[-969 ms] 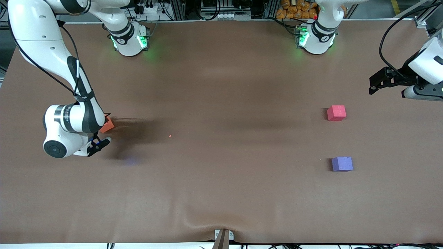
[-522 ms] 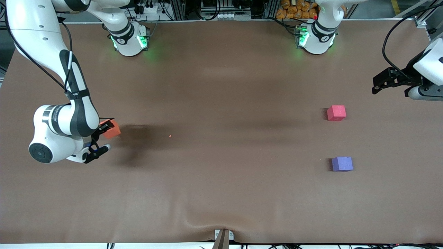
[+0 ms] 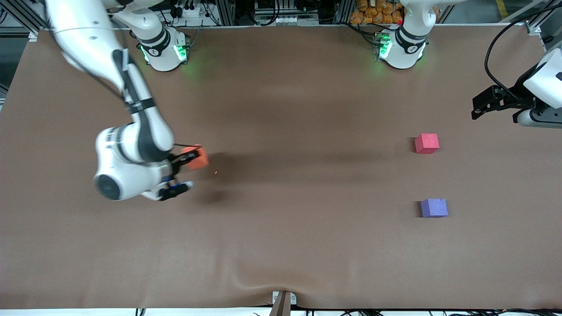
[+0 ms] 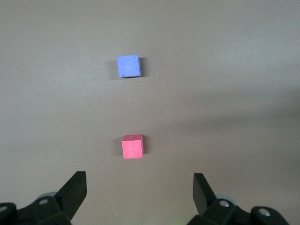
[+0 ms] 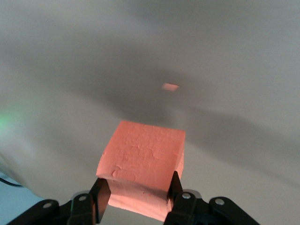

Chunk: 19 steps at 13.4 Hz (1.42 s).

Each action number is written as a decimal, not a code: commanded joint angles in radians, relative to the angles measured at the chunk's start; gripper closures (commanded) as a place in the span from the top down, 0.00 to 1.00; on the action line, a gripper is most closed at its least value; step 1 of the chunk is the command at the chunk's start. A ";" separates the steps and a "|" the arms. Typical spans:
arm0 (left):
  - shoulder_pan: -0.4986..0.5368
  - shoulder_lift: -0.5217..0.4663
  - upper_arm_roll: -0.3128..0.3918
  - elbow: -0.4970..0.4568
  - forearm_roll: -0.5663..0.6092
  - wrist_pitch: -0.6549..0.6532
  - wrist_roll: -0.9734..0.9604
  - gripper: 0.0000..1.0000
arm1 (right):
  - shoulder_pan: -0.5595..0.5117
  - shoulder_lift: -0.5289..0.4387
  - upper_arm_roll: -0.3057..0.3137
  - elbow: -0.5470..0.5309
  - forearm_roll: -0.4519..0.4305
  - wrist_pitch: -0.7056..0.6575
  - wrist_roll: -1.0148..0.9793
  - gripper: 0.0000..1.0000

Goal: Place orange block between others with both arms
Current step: 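Carry the orange cube toward the table middle with the right gripper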

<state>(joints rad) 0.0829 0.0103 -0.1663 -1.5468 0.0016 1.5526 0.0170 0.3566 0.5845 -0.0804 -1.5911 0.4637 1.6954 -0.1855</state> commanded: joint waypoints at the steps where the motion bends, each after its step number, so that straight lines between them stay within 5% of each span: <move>1: 0.006 0.007 -0.007 0.017 0.006 -0.016 0.001 1.00 | 0.112 0.006 -0.013 0.011 0.111 0.085 0.173 0.56; 10: 0.001 0.007 -0.009 0.019 0.006 -0.016 -0.003 1.00 | 0.468 0.110 -0.016 0.014 0.456 0.510 0.563 0.59; 15: 0.001 0.007 -0.009 0.020 0.006 -0.016 -0.003 1.00 | 0.532 0.149 -0.016 0.022 0.504 0.626 0.574 0.67; 16: 0.001 0.007 -0.009 0.020 0.006 -0.016 -0.006 1.00 | 0.532 0.149 -0.016 0.022 0.504 0.626 0.574 0.71; 18: 0.004 0.007 -0.012 0.022 -0.006 -0.017 -0.008 1.00 | 0.529 0.147 -0.016 0.022 0.504 0.626 0.574 1.00; 19: -0.002 0.005 -0.018 0.028 -0.008 -0.017 -0.011 1.00 | 0.522 0.146 -0.016 0.022 0.504 0.624 0.574 1.00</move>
<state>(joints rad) 0.0808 0.0104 -0.1699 -1.5455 0.0016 1.5526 0.0170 0.8827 0.7233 -0.0909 -1.5883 0.9395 2.3239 0.3845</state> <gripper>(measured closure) 0.000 0.132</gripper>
